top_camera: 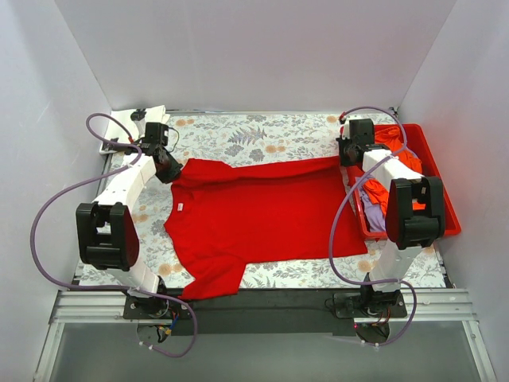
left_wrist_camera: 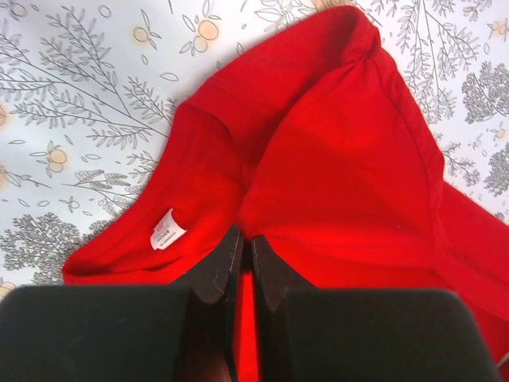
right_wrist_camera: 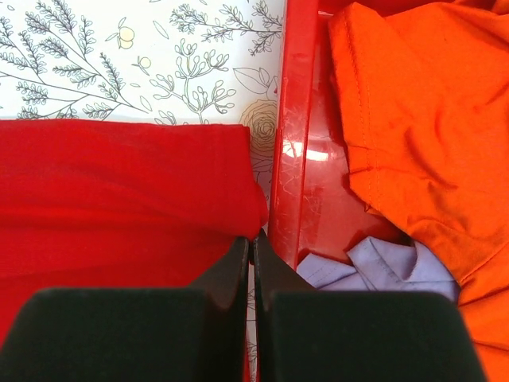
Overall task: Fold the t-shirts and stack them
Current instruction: Fold the tshirt
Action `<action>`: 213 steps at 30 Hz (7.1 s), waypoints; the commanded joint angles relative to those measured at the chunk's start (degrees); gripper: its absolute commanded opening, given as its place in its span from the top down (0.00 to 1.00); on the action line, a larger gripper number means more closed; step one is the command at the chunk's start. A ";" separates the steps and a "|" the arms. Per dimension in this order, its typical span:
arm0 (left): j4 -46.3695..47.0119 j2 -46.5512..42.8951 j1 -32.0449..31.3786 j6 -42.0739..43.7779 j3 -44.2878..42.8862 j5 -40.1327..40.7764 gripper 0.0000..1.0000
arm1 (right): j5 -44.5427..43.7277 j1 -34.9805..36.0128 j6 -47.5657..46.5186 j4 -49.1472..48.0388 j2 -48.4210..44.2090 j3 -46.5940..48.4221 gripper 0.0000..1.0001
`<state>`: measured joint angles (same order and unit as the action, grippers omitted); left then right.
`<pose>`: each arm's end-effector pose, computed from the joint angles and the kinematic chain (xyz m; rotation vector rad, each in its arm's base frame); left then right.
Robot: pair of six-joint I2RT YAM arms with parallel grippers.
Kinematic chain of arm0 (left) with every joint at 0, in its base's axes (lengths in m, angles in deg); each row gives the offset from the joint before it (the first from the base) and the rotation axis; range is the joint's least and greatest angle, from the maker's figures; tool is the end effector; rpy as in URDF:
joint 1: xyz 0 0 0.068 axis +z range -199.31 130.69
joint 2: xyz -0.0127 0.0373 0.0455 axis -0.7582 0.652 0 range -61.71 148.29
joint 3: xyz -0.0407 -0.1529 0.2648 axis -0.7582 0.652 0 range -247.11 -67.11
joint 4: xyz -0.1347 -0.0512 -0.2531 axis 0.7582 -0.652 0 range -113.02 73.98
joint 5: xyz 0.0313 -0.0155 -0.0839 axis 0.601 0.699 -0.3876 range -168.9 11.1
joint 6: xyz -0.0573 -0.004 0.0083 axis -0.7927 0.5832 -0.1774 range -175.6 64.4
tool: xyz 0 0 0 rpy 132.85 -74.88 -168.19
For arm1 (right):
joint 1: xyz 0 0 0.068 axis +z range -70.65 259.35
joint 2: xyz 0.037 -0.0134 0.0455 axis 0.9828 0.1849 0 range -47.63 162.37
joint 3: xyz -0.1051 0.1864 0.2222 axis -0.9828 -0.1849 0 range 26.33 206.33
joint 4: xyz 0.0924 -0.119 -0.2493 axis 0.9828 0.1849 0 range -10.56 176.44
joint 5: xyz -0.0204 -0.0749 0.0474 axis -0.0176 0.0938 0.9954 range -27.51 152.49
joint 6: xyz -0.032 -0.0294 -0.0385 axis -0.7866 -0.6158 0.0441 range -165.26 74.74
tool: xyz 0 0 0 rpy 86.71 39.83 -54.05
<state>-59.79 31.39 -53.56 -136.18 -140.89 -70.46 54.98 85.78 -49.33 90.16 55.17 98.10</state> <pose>0.3688 -0.0213 0.2762 -1.6952 2.0804 -0.2867 0.4384 0.0439 0.2387 -0.1428 2.2909 -0.1294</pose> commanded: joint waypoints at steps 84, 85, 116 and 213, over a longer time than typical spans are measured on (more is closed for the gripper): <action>14.59 -13.65 -8.58 5.87 27.99 -3.26 0.77 | 29.83 32.67 22.01 -14.41 -6.30 -13.23 0.50; 14.68 -13.56 -8.75 5.78 27.81 -3.70 0.81 | 29.83 32.76 21.83 -14.41 -6.21 -12.88 0.50; 10.29 18.77 -8.58 3.41 -19.46 -3.79 1.00 | 20.34 41.73 14.89 -24.43 12.94 7.76 0.62; 4.57 21.26 -4.19 2.62 -18.51 -9.60 1.00 | 26.31 38.91 22.01 -28.30 27.37 27.21 0.99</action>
<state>-52.27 58.97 -58.68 -133.79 -159.29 -82.32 78.72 124.93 -25.29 64.39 90.21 127.12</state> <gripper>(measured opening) 0.015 0.024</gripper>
